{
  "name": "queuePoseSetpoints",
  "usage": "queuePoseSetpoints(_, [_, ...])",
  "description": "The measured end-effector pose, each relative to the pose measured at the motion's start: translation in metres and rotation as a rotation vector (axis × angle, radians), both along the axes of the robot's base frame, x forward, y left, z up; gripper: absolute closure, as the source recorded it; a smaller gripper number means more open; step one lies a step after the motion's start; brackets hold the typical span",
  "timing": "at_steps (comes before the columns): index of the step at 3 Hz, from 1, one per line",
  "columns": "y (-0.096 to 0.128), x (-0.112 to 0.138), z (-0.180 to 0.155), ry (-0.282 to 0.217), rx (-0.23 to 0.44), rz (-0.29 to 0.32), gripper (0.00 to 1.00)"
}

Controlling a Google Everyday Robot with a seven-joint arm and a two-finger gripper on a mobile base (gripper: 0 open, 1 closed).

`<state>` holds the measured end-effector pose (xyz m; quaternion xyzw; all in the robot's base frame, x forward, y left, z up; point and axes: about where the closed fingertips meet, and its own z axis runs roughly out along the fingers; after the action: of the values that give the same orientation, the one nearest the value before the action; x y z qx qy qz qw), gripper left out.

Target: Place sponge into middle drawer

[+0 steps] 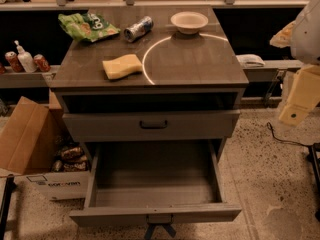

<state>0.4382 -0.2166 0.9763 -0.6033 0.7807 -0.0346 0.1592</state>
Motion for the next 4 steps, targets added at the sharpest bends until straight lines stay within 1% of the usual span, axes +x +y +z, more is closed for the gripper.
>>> queuePoseSetpoints(1, [0.000,0.000,0.000,0.000,0.001,0.000,0.00])
queuePoseSetpoints(2, [0.000,0.038,-0.004,-0.051,0.147,-0.048,0.00])
queuePoseSetpoints(3, [0.015,0.093,0.000,-0.098,0.288,-0.040,0.00])
queuePoseSetpoints(4, [0.048,0.147,0.003,-0.126,0.398,0.016,0.00])
